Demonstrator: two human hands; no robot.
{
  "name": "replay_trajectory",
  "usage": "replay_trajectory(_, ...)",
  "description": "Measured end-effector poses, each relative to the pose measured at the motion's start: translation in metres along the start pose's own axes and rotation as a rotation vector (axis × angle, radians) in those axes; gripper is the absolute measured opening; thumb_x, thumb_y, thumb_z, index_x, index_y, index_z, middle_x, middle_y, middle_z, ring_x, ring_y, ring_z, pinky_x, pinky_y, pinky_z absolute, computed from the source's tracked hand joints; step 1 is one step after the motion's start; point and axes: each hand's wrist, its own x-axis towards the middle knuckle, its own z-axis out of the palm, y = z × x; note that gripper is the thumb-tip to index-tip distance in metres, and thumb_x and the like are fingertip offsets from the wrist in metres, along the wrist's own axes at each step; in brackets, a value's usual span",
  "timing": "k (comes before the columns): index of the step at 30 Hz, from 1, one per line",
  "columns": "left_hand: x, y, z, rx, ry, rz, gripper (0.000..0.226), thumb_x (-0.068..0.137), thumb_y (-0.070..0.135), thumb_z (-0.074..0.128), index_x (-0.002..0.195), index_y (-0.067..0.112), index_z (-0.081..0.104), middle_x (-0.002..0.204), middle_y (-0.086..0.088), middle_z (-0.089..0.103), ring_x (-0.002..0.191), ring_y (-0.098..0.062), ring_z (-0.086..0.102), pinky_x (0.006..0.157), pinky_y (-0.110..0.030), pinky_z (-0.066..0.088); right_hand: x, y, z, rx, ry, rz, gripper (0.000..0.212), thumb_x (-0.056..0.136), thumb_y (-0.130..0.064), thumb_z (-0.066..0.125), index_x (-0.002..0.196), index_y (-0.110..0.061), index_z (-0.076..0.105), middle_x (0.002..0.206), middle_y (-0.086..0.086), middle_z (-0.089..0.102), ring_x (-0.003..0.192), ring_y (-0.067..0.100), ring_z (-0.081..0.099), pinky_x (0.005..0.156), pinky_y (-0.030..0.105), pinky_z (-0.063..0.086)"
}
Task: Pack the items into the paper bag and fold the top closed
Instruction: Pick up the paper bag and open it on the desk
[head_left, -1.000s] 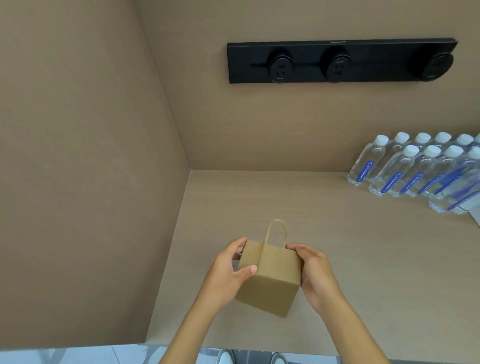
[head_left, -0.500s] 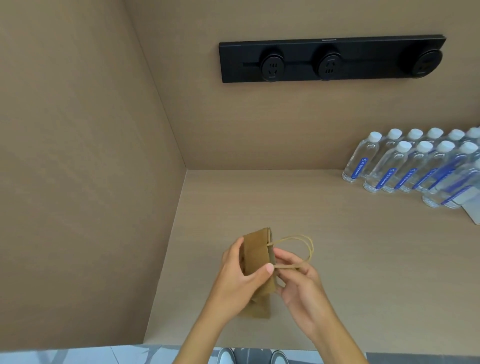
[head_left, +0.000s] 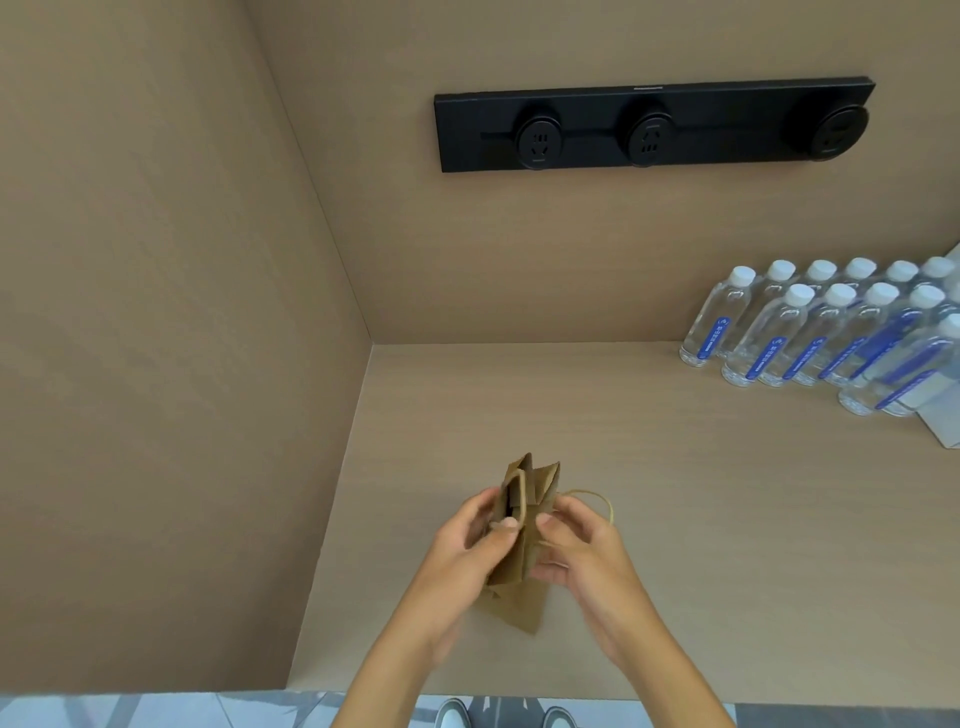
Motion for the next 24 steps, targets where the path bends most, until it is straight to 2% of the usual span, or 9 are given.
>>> replay_trajectory(3,0.001,0.004,-0.004,0.02,0.176,-0.029,0.023,0.093,0.01,0.051,0.094,0.016,0.073,0.096,-0.014,0.075,0.092,-0.025,0.067,0.09,-0.047,0.051,-0.002,-0.003,-0.003,-0.084,0.049,-0.068,0.019,0.095,-0.02,0.057,0.105,-0.007,0.068,0.1,0.028,0.066,0.072,0.029,0.07,0.065,0.036,0.06)
replay_trajectory(6,0.001,0.006,-0.003,0.175,0.267,-0.05,0.019,0.08,0.018,0.051,0.079,0.005,0.065,0.07,-0.013,0.059,0.069,-0.023,0.052,0.072,-0.041,0.045,-0.012,0.002,-0.005,-0.07,-0.007,-0.045,0.022,0.092,-0.014,0.062,0.113,-0.02,0.066,0.096,0.006,0.072,0.075,0.032,0.072,0.071,0.038,0.061)
replay_trajectory(10,0.001,0.009,0.003,0.309,0.272,-0.062,0.017,0.071,0.022,0.049,0.056,0.015,0.054,0.059,-0.008,0.048,0.06,-0.02,0.045,0.064,-0.038,0.038,-0.02,0.01,0.002,-0.208,-0.084,-0.022,0.034,0.088,-0.017,0.068,0.121,-0.021,0.062,0.109,0.006,0.071,0.084,0.023,0.072,0.073,0.036,0.06)
replay_trajectory(14,0.002,0.008,0.002,0.387,0.243,-0.04,0.022,0.073,0.021,0.049,0.055,0.009,0.046,0.059,-0.01,0.04,0.059,-0.02,0.037,0.062,-0.037,0.034,-0.018,0.005,0.009,-0.283,0.095,0.008,0.015,0.094,-0.004,0.05,0.098,-0.006,0.065,0.077,0.014,0.069,0.057,0.023,0.066,0.053,0.034,0.057)
replay_trajectory(16,0.003,0.008,0.0,0.444,0.216,-0.043,0.029,0.077,0.02,0.052,0.063,-0.006,0.053,0.059,-0.015,0.049,0.056,-0.021,0.049,0.062,-0.039,0.047,-0.016,0.003,0.01,-0.326,0.163,0.003,0.012,0.092,-0.004,0.052,0.089,-0.005,0.064,0.06,0.01,0.061,0.041,0.022,0.052,0.04,0.029,0.046)
replay_trajectory(18,0.002,0.012,-0.002,0.517,0.235,-0.044,0.03,0.08,0.019,0.059,0.065,-0.007,0.057,0.056,-0.018,0.058,0.051,-0.021,0.061,0.062,-0.039,0.056,-0.013,0.0,0.01,-0.385,0.195,-0.019,0.008,0.091,-0.007,0.056,0.087,-0.001,0.06,0.054,0.011,0.049,0.039,0.021,0.037,0.039,0.027,0.032)
replay_trajectory(20,0.0,0.019,-0.009,0.673,0.318,0.001,0.033,0.076,0.019,0.064,0.052,0.002,0.05,0.047,-0.008,0.049,0.045,-0.025,0.047,0.05,-0.034,0.046,-0.012,-0.006,0.008,-0.463,0.251,-0.04,0.004,0.085,0.0,0.055,0.086,-0.001,0.059,0.054,0.01,0.043,0.043,0.019,0.031,0.045,0.026,0.026)
replay_trajectory(22,-0.002,0.029,-0.019,0.812,0.401,0.039,0.04,0.072,0.017,0.065,0.045,0.011,0.036,0.043,0.001,0.037,0.048,-0.029,0.034,0.046,-0.032,0.03,-0.014,-0.013,0.003,-0.525,0.319,-0.065,0.024,0.077,0.006,0.049,0.092,-0.008,0.062,0.051,0.006,0.042,0.042,0.016,0.031,0.045,0.025,0.026)
replay_trajectory(24,-0.003,0.038,-0.026,0.898,0.429,0.031,0.039,0.071,0.014,0.062,0.045,0.014,0.033,0.046,-0.001,0.034,0.053,-0.036,0.032,0.047,-0.031,0.028,-0.022,-0.021,-0.002,-0.592,0.348,-0.072,0.046,0.074,0.005,0.048,0.109,-0.024,0.059,0.045,-0.004,0.039,0.037,0.01,0.031,0.039,0.021,0.027)
